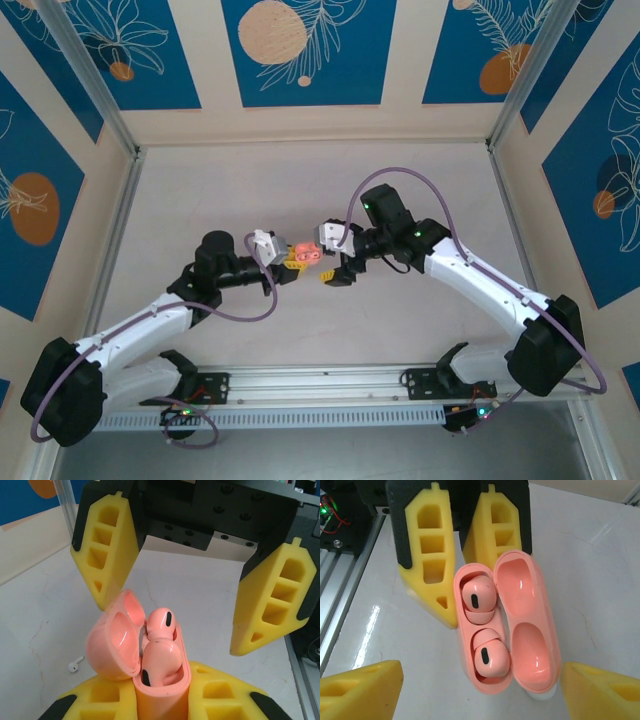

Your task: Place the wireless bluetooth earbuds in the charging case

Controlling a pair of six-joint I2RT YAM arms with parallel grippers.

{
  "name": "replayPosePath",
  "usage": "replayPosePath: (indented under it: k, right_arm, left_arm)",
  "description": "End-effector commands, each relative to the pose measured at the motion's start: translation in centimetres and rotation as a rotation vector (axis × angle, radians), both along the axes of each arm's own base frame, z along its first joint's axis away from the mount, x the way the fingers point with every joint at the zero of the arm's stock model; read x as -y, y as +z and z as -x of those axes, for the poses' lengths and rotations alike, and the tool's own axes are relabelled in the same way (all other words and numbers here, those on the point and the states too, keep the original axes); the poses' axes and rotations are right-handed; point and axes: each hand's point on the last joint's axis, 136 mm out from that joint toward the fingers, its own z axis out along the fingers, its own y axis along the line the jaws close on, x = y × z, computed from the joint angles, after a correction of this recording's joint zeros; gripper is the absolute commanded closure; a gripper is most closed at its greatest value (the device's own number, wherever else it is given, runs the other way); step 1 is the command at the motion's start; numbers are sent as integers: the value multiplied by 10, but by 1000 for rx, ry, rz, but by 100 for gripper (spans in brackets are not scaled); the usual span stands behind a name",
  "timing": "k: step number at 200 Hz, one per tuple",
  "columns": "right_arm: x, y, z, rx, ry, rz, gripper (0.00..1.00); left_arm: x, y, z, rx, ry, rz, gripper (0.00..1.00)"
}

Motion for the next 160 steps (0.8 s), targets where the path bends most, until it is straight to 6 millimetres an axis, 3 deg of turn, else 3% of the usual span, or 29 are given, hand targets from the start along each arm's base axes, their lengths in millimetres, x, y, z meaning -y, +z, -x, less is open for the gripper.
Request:
replayPosePath:
  k: [1,31,50,92,110,134,160]
  right_arm:
    - [-10,19,-1,49,39,-53,18]
    - [-11,19,14,21,108,-64,23]
    - [-4,17,37,42,221,-68,37]
    - [12,24,50,34,215,-86,45]
    - [19,30,44,29,169,-113,47]
    - [24,41,17,17,50,-174,46]
    - [21,45,10,-37,65,-223,45]
  left_arm:
    - [2,9,9,42,-33,22,84]
    - [1,9,5,43,-11,19,84]
    - [0,9,3,47,7,17,84]
    - [-2,8,1,51,22,15,84]
    - [-1,9,2,49,16,18,84]
    - [-1,11,5,50,0,27,84]
    - [1,17,9,55,-24,46,84]
